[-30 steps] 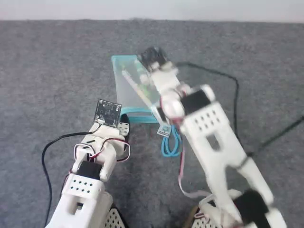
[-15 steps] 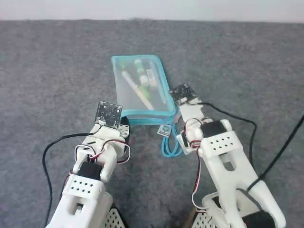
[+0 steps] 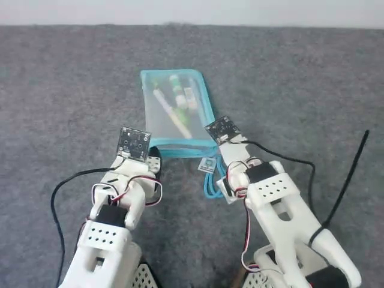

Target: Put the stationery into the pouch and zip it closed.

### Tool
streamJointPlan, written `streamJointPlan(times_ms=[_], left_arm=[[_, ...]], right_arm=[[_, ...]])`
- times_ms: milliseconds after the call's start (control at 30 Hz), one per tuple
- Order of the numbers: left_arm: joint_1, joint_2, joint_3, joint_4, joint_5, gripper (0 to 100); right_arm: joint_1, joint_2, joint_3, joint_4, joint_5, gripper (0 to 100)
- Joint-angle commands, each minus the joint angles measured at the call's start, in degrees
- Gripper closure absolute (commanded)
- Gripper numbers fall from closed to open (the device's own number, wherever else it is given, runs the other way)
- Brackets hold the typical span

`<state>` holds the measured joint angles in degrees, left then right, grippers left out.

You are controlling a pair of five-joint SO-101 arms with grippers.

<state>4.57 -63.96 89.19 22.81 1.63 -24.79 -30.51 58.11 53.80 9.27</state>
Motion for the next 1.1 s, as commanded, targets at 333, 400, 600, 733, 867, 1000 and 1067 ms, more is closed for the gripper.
streamJointPlan(times_ms=[333, 400, 600, 733, 867, 1000, 1067], left_arm=[[-0.6, -1.3, -1.9, -2.5, -0.1, 99], [-0.6, -1.3, -2.0, -2.5, -0.1, 99], [-0.6, -1.3, -2.0, -2.5, -0.1, 99], [-0.8, -1.3, -2.0, -2.3, -0.1, 99], [-0.7, -1.3, -2.0, -2.3, -0.1, 99], [-0.7, -1.3, -1.9, -2.2, -0.1, 99], [-0.7, -1.3, -1.9, -2.2, -0.1, 99]], right_arm=[[-4.6, -3.0, -0.4, -13.7, 9.8, 85.4], [-7.4, -2.8, -0.4, -16.1, 11.3, 85.7], [-12.2, -2.4, -0.4, -27.2, 17.5, 85.8], [-12.0, -0.1, -0.4, -31.5, 22.6, 85.8], [-12.0, 5.4, -1.4, -33.5, 28.1, 85.8], [-9.9, 9.2, -3.5, -38.4, 29.7, 85.8], [-8.4, 10.2, -4.7, -39.9, 29.7, 85.8]])
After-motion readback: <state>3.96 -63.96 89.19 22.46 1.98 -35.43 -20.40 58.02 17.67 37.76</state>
